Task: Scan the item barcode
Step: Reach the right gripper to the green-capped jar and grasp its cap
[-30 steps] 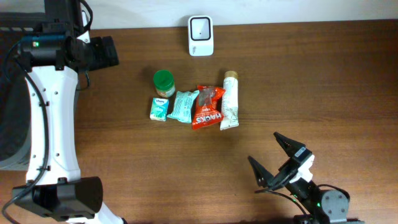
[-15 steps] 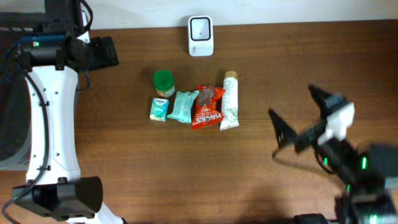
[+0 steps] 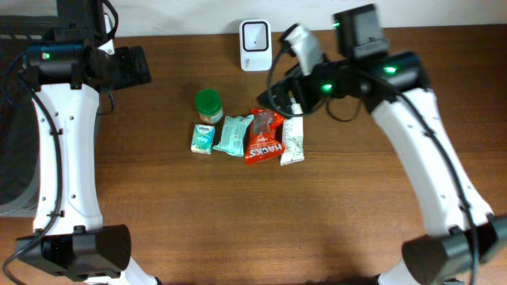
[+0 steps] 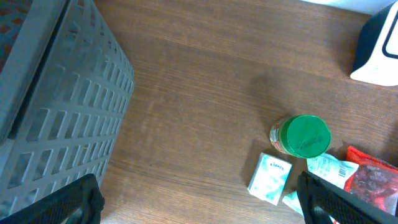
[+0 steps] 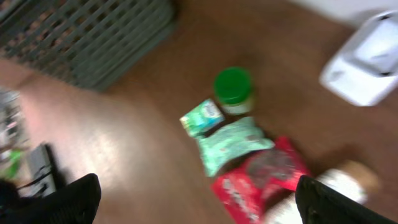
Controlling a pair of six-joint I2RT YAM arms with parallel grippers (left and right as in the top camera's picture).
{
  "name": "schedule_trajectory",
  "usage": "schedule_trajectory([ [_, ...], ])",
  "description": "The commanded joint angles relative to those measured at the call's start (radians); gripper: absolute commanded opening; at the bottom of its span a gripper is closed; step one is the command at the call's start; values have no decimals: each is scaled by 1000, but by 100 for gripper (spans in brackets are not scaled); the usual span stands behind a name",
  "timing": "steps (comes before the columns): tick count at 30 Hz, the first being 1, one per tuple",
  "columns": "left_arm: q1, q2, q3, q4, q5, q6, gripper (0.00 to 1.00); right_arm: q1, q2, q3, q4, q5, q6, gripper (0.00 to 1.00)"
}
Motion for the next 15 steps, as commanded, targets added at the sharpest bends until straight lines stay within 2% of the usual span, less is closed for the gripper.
schedule_trajectory([
  [1, -2, -2, 14, -2, -7, -12, 99, 74, 101, 20, 83, -103, -8, 98],
  [2, -2, -2, 14, -2, -7, -12, 99, 93, 138, 20, 138, -92, 48, 98],
  [3, -2, -2, 14, -2, -7, -12, 99, 118, 185, 20, 212, 10, 211, 98],
  [7, -2, -2, 14, -2, -7, -12, 99, 180, 241, 30, 198, 313, 394, 99],
  [11, -2, -2, 14, -2, -7, -12, 99, 151, 241, 59, 128, 311, 436, 98],
  [15, -2, -2, 14, -2, -7, -12, 99, 150, 241, 59, 224, 315, 436, 99],
])
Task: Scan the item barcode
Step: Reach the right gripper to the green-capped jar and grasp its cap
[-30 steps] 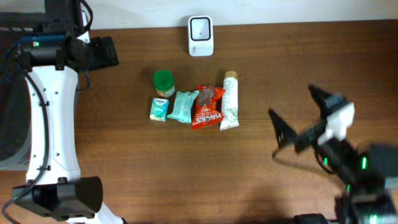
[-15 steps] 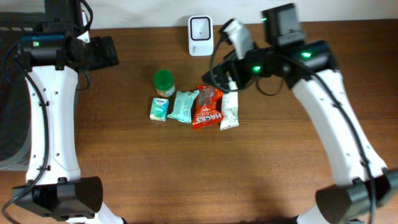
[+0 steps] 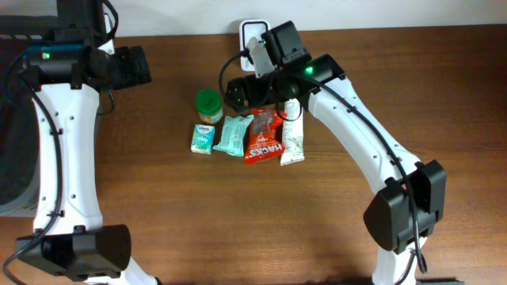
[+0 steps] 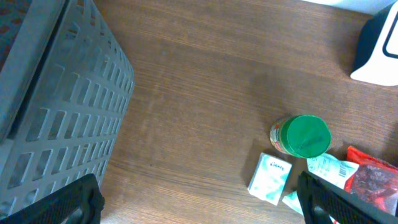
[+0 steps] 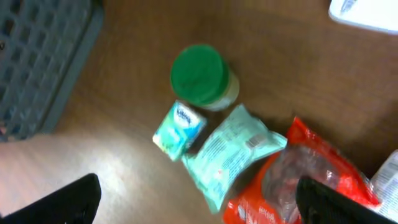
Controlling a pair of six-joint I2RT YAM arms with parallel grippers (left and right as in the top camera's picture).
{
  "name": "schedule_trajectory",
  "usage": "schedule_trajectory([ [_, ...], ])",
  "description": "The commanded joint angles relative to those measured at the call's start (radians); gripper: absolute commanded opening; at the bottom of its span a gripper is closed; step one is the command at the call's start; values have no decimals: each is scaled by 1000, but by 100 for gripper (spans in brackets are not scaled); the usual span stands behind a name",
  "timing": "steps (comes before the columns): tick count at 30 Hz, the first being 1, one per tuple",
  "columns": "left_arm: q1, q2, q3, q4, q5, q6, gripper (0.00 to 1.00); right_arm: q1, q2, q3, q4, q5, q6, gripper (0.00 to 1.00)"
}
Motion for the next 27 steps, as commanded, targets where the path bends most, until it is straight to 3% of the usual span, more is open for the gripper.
schedule_trajectory([
  [1, -2, -2, 14, -2, -7, -12, 99, -2, -6, 24, 74, 20, 14, 99],
  [12, -2, -2, 14, -2, -7, -12, 99, 108, 211, 23, 409, 87, -16, 99],
  [16, -2, -2, 14, -2, -7, -12, 99, 143, 253, 23, 447, 253, -13, 98],
  [27, -2, -2, 14, -2, -7, -12, 99, 158, 359, 23, 529, 252, -12, 99],
])
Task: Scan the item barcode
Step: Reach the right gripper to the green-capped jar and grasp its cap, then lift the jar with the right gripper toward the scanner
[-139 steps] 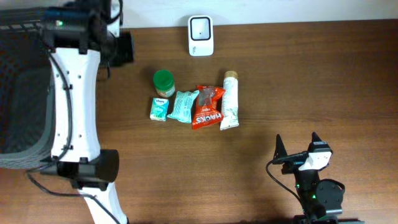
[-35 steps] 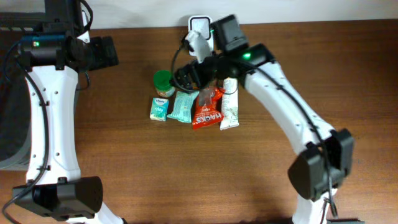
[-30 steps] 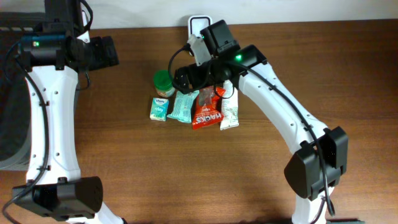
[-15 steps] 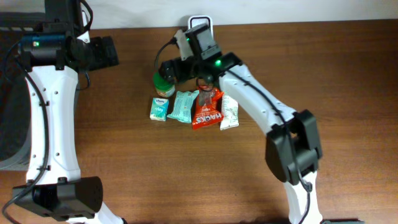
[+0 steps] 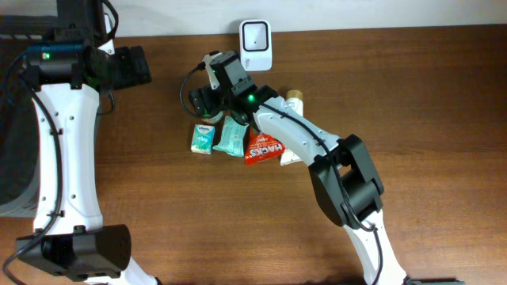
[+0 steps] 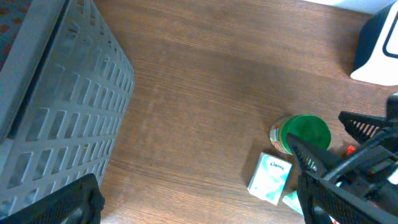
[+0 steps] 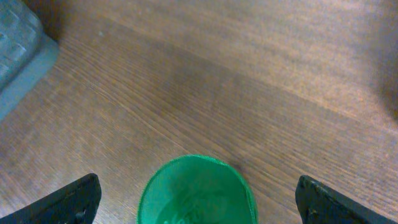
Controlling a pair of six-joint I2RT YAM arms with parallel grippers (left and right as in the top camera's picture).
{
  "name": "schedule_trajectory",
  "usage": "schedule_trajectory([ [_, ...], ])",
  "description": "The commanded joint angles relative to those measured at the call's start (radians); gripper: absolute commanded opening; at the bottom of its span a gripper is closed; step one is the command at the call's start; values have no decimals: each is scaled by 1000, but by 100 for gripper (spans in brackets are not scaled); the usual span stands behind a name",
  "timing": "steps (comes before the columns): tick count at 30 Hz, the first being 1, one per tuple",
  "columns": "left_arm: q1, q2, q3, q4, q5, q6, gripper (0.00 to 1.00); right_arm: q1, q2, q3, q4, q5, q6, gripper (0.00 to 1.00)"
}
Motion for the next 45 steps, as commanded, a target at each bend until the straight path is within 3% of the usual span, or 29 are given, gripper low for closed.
schedule_trajectory([
  [1, -2, -2, 14, -2, -7, -12, 99, 8, 34, 15, -10, 13, -6, 99],
  [17, -2, -2, 14, -2, -7, -12, 99, -56, -37, 82, -305, 177, 47, 88],
  [22, -2, -2, 14, -2, -7, -12, 99, -66, -40, 84, -170, -172, 98, 92],
  [28, -2, -2, 14, -2, -7, -12, 99, -66, -37, 84, 8, -124, 159, 98],
  [31, -2, -2, 14, -2, -7, -12, 99, -60, -15, 83, -8, 30, 159, 98],
  [36, -2, -2, 14, -2, -7, -12, 99, -39, 34, 82, -21, 31, 158, 97],
  [40, -2, -2, 14, -2, -7, -12, 99, -27, 41, 82, -78, 31, 119, 88],
  [45, -2, -2, 14, -2, -7, -12, 99, -27, 82, 82, -139, 54, 94, 88],
])
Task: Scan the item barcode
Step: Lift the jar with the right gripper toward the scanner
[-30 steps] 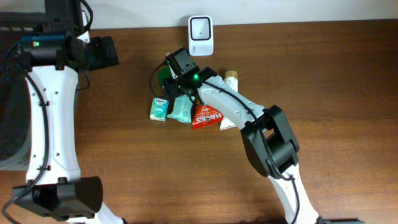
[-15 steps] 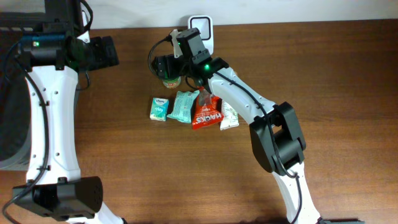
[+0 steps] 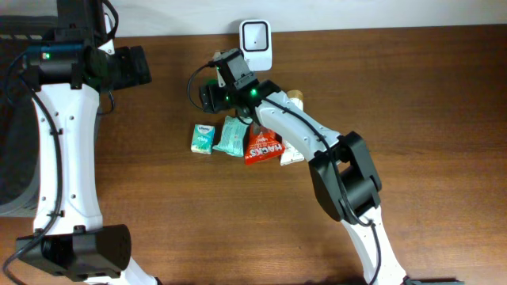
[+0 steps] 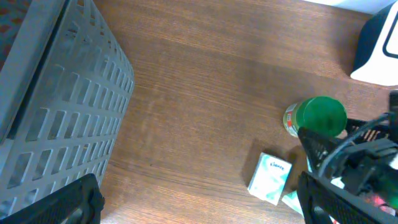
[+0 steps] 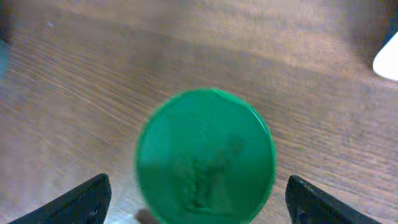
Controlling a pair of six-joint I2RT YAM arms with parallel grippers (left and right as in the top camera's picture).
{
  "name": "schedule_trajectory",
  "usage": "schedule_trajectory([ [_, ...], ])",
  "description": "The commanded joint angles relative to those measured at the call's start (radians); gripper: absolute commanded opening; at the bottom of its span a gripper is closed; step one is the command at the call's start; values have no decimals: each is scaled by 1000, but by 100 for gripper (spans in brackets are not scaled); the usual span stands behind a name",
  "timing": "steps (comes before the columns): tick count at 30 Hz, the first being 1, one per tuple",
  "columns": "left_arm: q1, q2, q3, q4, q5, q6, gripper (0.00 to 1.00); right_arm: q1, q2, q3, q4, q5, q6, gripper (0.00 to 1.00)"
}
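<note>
The green-lidded jar (image 5: 205, 155) fills the right wrist view, blurred, and shows in the left wrist view (image 4: 323, 116). My right gripper (image 5: 199, 199) stands open over it, one finger on each side with a gap to the lid. In the overhead view that gripper (image 3: 209, 96) hides the jar. The white scanner (image 3: 256, 36) stands at the table's back edge. My left gripper (image 4: 199, 208) is open and holds nothing, off to the left (image 3: 136, 66).
A row of items lies mid-table: a small tissue pack (image 3: 203, 137), a teal pouch (image 3: 233, 134), a red Hacks packet (image 3: 264, 144) and a white sachet (image 3: 291, 150). A grey slatted basket (image 4: 56, 106) stands at the left.
The jar's lid now sits centred and larger between my right fingers. In the left wrist view the jar has shifted up and to the right, towards the scanner. The left arm has not moved.
My right gripper was high at the back right, near the scanner. Then it was over the row of items, then low with the jar's lid at the frame's bottom edge. Now it straddles the jar, which has shifted. The left arm stayed still throughout.
</note>
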Motion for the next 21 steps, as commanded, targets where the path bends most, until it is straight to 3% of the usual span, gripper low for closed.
schedule_trajectory([
  [1, -2, -2, 14, -2, -7, -12, 99, 2, 32, 20, -13, 21, -14, 88],
  [4, -2, -2, 14, -2, -7, -12, 99, 0, 29, 21, -11, 20, -50, 80],
  [10, -2, -2, 14, -2, -7, -12, 99, -17, -47, 21, -147, 20, -356, 58],
  [11, -2, -2, 14, -2, -8, -12, 99, -40, -68, 21, -170, 19, -350, 62],
  [13, -2, -2, 14, -2, -7, -12, 99, -72, -93, 22, -166, -40, -284, 88],
  [16, -2, -2, 14, -2, -7, -12, 99, -74, -97, 26, -100, -130, -268, 93],
  [21, -2, -2, 14, -2, -7, -12, 99, -25, -69, 26, 84, -90, -268, 100],
])
